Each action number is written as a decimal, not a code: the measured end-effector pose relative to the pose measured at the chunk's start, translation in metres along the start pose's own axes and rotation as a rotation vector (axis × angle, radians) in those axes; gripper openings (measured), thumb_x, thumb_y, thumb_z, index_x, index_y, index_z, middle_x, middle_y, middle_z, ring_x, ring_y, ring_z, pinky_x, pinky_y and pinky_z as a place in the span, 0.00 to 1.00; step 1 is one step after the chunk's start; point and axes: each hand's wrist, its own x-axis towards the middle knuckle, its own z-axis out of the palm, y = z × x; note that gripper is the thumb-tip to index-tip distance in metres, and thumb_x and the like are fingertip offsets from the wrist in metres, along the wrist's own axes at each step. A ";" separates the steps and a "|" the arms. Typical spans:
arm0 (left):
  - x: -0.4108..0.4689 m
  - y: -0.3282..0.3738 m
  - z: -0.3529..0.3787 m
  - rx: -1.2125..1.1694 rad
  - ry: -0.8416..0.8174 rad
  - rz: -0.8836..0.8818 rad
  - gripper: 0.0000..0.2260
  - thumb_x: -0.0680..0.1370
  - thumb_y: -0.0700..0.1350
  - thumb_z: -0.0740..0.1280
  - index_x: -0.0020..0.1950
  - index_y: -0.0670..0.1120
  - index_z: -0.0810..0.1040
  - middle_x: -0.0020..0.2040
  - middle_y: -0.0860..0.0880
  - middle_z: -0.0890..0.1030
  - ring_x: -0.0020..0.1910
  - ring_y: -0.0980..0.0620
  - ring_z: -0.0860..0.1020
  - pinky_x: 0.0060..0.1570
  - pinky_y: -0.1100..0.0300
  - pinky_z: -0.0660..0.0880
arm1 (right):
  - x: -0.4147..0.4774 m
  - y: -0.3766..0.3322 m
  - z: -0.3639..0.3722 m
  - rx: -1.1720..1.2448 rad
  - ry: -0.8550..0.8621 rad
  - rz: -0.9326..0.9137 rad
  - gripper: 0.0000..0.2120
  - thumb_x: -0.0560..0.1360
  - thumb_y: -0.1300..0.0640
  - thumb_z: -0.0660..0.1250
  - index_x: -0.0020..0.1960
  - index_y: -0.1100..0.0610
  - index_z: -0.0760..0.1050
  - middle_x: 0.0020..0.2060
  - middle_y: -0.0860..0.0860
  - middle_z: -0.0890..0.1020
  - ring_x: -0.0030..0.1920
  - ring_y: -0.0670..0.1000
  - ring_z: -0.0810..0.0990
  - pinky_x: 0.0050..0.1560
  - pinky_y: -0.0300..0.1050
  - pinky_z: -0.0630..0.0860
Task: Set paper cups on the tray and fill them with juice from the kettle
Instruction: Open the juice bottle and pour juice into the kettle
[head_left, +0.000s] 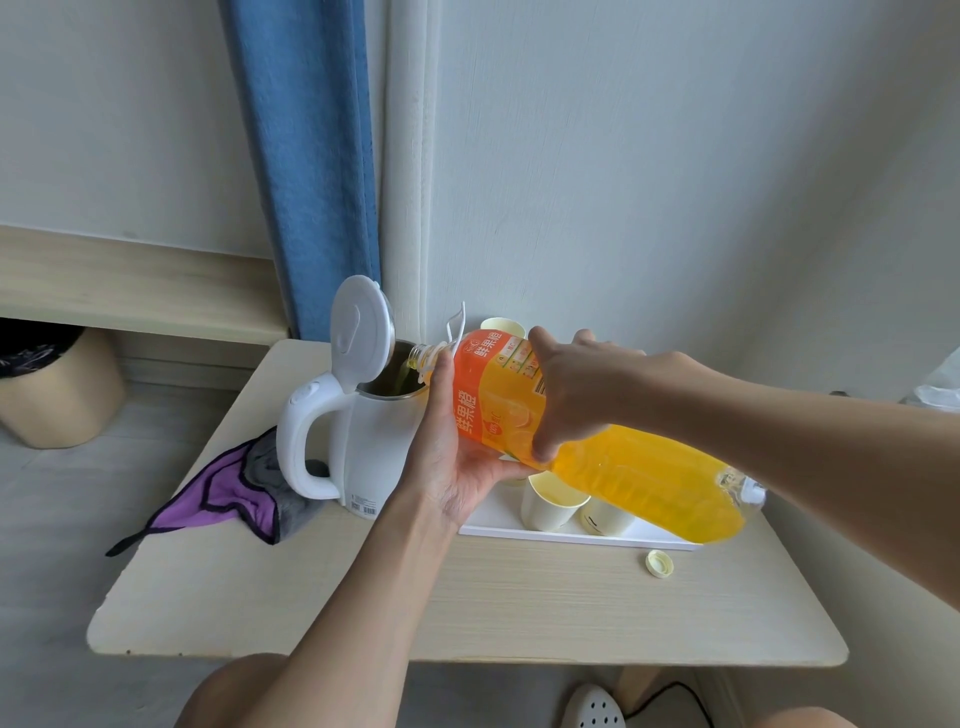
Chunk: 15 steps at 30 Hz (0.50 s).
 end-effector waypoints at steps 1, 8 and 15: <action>0.000 0.000 0.000 -0.002 0.002 0.000 0.33 0.79 0.71 0.60 0.76 0.50 0.74 0.68 0.39 0.81 0.67 0.36 0.80 0.64 0.23 0.70 | 0.000 0.000 0.000 -0.002 0.000 0.001 0.54 0.59 0.38 0.80 0.74 0.46 0.51 0.56 0.56 0.70 0.49 0.57 0.75 0.44 0.49 0.75; -0.003 0.001 0.004 -0.011 0.017 -0.001 0.33 0.80 0.71 0.60 0.75 0.49 0.75 0.67 0.39 0.82 0.67 0.36 0.80 0.64 0.24 0.71 | -0.002 -0.001 -0.001 -0.008 0.000 0.001 0.54 0.59 0.38 0.80 0.74 0.46 0.51 0.56 0.56 0.70 0.48 0.56 0.75 0.42 0.48 0.73; -0.004 0.001 0.004 -0.012 0.023 0.003 0.33 0.80 0.71 0.59 0.75 0.49 0.75 0.67 0.39 0.82 0.67 0.36 0.80 0.64 0.23 0.70 | -0.001 -0.003 -0.001 -0.014 -0.003 0.001 0.54 0.59 0.38 0.80 0.74 0.46 0.51 0.56 0.57 0.70 0.48 0.56 0.75 0.44 0.49 0.75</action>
